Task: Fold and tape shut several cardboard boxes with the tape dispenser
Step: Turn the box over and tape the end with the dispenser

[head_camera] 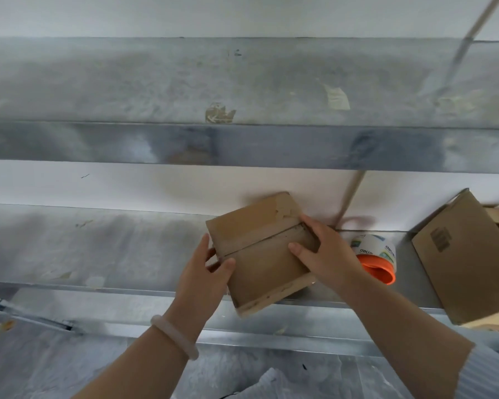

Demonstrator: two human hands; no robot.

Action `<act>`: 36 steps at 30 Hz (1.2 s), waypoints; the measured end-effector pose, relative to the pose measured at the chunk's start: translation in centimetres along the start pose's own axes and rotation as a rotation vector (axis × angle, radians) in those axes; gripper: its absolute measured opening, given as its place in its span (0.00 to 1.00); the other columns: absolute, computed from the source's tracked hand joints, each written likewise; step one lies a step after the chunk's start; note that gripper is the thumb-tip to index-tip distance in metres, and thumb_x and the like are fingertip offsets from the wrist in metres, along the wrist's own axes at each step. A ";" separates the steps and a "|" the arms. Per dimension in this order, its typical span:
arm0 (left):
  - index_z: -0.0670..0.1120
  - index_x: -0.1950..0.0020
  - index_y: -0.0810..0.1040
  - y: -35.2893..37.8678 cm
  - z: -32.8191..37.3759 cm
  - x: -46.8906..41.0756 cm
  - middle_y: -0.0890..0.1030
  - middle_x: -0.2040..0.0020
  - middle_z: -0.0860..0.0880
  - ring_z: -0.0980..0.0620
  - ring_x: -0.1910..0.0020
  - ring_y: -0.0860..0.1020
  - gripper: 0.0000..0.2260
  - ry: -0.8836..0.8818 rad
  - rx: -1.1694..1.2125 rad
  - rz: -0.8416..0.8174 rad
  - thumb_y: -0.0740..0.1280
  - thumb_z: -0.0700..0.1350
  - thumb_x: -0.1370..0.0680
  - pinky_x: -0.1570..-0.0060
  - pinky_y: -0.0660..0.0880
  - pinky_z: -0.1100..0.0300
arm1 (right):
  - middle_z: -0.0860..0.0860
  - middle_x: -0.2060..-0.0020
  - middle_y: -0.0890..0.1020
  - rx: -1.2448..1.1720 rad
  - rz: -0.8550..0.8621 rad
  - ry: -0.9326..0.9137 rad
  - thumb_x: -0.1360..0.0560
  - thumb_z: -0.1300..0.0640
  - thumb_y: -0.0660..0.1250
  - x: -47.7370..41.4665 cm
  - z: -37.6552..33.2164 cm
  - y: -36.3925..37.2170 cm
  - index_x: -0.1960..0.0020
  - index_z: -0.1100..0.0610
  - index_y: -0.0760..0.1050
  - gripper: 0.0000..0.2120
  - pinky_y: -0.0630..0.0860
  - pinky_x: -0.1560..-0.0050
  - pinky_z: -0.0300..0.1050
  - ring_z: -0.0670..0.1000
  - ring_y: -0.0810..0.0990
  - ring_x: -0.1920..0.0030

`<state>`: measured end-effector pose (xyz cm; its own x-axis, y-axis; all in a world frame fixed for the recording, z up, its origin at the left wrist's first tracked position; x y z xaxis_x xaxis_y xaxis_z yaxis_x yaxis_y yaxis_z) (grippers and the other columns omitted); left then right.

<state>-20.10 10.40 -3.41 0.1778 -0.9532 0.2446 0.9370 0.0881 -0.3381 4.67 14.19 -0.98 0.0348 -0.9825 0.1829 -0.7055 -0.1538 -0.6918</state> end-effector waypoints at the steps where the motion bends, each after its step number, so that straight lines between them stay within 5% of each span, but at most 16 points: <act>1: 0.57 0.22 0.56 -0.3 -0.6 0.0 0.78 0.44 0.53 0.57 0.53 0.80 0.33 -0.043 0.054 0.000 0.69 0.45 0.22 0.62 0.79 0.63 | 0.43 0.32 0.71 -0.014 -0.030 -0.005 0.25 0.42 0.68 -0.2 0.0 0.0 0.25 0.37 0.59 0.32 0.71 0.33 0.52 0.49 0.71 0.34; 5: 0.55 0.22 0.53 -1.4 -3.4 -0.5 0.75 0.40 0.45 0.47 0.46 0.78 0.38 -0.177 -0.048 -0.053 0.71 0.53 0.25 0.49 0.80 0.47 | 0.43 0.31 0.71 0.040 -0.144 -0.056 0.25 0.45 0.69 -1.2 0.0 1.1 0.26 0.35 0.60 0.31 0.70 0.31 0.54 0.48 0.71 0.33; 9: 0.54 0.22 0.57 -2.1 -3.2 -1.7 0.62 0.28 0.49 0.48 0.31 0.67 0.38 -0.047 -0.271 -0.064 0.74 0.53 0.27 0.33 0.70 0.46 | 0.46 0.27 0.68 0.174 -0.143 -0.036 0.23 0.44 0.65 -1.9 0.5 1.4 0.25 0.35 0.57 0.30 0.65 0.29 0.55 0.51 0.68 0.30; 12: 0.57 0.28 0.64 -1.1 -2.8 -2.6 0.72 0.33 0.53 0.51 0.34 0.72 0.31 0.010 -0.265 -0.140 0.74 0.51 0.27 0.37 0.73 0.51 | 0.45 0.26 0.66 0.277 -0.082 -0.097 0.23 0.43 0.66 -1.2 -0.4 1.1 0.23 0.40 0.56 0.32 0.62 0.26 0.53 0.49 0.65 0.28; 16: 0.58 0.39 0.69 -2.0 -2.8 -2.4 0.76 0.42 0.52 0.55 0.46 0.77 0.25 0.062 -0.234 -0.038 0.77 0.51 0.31 0.56 0.73 0.66 | 0.45 0.22 0.54 0.423 0.000 -0.159 0.27 0.33 0.62 1.9 -1.4 1.7 0.22 0.41 0.54 0.37 0.50 0.23 0.52 0.50 0.52 0.23; 20: 0.55 0.34 0.68 -2.4 -2.9 -1.2 0.77 0.48 0.48 0.55 0.55 0.78 0.31 0.080 -0.262 0.051 0.78 0.55 0.32 0.62 0.72 0.68 | 0.45 0.21 0.41 0.451 -0.158 -0.188 0.34 0.21 0.55 4.5 -0.8 5.2 0.21 0.40 0.45 0.48 0.46 0.22 0.54 0.50 0.40 0.22; 25: 0.62 0.25 0.59 0.7 -2.0 0.6 0.66 0.37 0.53 0.55 0.44 0.73 0.36 0.139 -0.304 -0.125 0.74 0.53 0.28 0.46 0.73 0.66 | 0.41 0.22 0.43 0.389 -0.223 -0.261 0.25 0.38 0.65 3.9 0.1 5.9 0.22 0.40 0.52 0.36 0.59 0.24 0.54 0.46 0.49 0.22; 29: 0.59 0.26 0.63 1.8 -1.4 0.4 0.61 0.31 0.56 0.56 0.37 0.69 0.32 0.170 -0.304 -0.172 0.73 0.50 0.26 0.39 0.71 0.66 | 0.39 0.22 0.48 0.395 -0.239 -0.326 0.23 0.41 0.65 3.8 0.2 4.7 0.23 0.39 0.55 0.33 0.58 0.24 0.48 0.44 0.54 0.24; 31: 0.57 0.25 0.63 1.9 -1.2 0.2 0.62 0.31 0.55 0.57 0.39 0.69 0.32 0.176 -0.330 -0.187 0.72 0.50 0.26 0.39 0.70 0.67 | 0.39 0.23 0.52 0.414 -0.164 -0.368 0.24 0.40 0.66 4.1 -0.2 2.8 0.23 0.40 0.56 0.33 0.55 0.23 0.48 0.43 0.53 0.24; 33: 0.56 0.25 0.63 1.8 -1.1 0.0 0.61 0.28 0.54 0.56 0.38 0.68 0.33 0.190 -0.379 -0.173 0.73 0.51 0.26 0.35 0.70 0.63 | 0.42 0.25 0.62 0.383 0.124 -0.359 0.27 0.45 0.72 4.2 0.1 -1.8 0.24 0.43 0.62 0.34 0.60 0.26 0.51 0.46 0.60 0.25; 36: 0.58 0.25 0.65 1.3 -0.2 0.2 0.57 0.24 0.54 0.49 0.29 0.62 0.33 0.239 -0.485 -0.076 0.73 0.55 0.28 0.29 0.66 0.50 | 0.48 0.23 0.58 0.291 0.328 -0.068 0.28 0.46 0.74 3.8 5.4 -7.7 0.23 0.43 0.57 0.39 0.61 0.28 0.53 0.52 0.59 0.25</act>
<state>-18.93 10.27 -3.93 -0.0114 -0.9959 0.0903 0.6886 -0.0733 -0.7215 14.07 11.09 1.22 -0.1040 -0.9874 -0.1192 -0.4584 0.1540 -0.8753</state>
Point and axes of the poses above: each hand's wrist, its own x-axis away from the middle knuckle, its own y-axis out of the palm, z = x × y, the point moved 10 cm from there along -x, towards the middle knuckle
